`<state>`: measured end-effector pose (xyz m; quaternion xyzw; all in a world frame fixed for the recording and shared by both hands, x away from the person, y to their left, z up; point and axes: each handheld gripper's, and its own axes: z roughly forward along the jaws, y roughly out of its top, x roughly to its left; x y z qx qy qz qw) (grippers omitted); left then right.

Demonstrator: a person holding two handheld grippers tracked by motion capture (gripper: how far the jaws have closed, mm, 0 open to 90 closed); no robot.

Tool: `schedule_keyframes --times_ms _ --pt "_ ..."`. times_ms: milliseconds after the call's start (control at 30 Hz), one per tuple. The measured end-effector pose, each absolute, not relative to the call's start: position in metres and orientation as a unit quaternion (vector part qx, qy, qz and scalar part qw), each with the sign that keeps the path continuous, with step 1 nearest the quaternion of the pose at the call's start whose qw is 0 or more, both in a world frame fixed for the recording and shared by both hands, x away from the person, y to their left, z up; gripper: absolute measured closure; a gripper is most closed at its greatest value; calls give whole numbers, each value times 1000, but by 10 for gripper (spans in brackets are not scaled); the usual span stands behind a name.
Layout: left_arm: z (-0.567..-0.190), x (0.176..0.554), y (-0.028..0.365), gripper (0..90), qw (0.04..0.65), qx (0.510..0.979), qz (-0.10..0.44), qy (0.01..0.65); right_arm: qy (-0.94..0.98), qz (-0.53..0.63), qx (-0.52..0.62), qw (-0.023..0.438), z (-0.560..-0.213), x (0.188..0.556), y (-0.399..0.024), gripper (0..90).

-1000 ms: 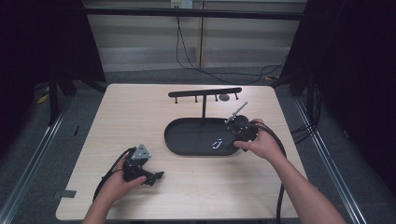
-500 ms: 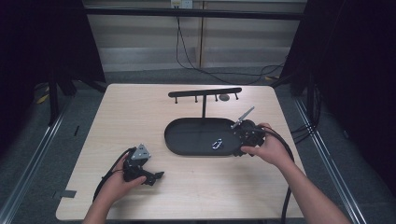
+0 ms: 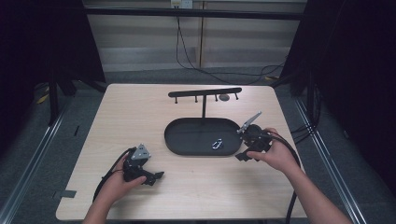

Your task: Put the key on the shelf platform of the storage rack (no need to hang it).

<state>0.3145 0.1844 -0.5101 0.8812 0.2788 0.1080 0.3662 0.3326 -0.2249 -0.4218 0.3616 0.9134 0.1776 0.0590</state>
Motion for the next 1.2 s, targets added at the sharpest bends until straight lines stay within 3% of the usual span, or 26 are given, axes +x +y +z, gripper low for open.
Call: schedule_keyframes --times_ms 1200 --pt "-510 315 184 30 366 881 108 279 906 186 376 53 -441 306 -258 313"
